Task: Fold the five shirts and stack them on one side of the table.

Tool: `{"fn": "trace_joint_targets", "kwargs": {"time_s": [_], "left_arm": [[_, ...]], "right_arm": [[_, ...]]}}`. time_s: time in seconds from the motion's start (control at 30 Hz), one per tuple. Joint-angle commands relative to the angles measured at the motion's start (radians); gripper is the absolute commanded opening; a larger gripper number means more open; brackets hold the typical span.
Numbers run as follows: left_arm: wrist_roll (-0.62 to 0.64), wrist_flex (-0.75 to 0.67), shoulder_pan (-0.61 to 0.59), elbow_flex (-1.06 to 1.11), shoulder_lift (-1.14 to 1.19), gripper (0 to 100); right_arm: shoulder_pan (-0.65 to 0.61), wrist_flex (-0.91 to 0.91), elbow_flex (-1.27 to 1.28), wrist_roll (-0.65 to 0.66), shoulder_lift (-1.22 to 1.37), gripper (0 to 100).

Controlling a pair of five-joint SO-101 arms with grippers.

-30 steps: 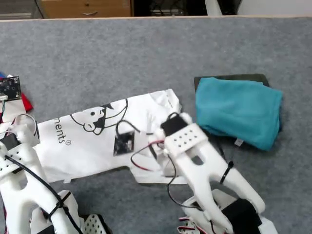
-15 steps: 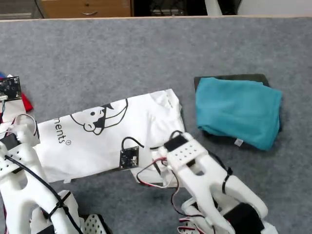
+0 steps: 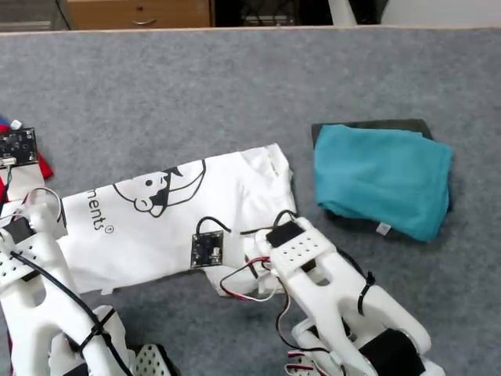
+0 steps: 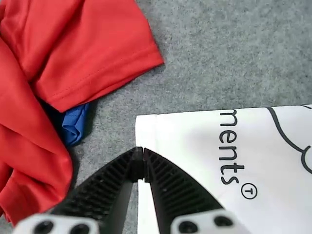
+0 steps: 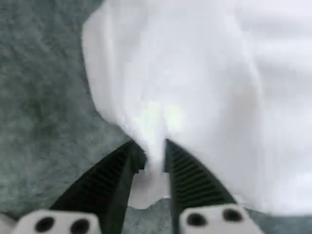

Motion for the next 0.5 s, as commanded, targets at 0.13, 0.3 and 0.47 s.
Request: {"fn": "trace_joint_targets", "kwargs": {"time_s": [0.13,0.3,0.47], "left_arm": [[-0.008,0.002,0.002,-0.012,-0.023,3],[-0.008,0.002,0.002,-0.012,-0.023,3],[-0.008,0.003,0.002,-0.012,-0.023,3]], "right_arm": [[0.124,0.175,-0.262,0.075,0.010,1.4],[0.149,0.384,-0.555,0.161,0.120,1.4],[0.144,0.399,-0.789,0.172,0.334,1.5]]}}
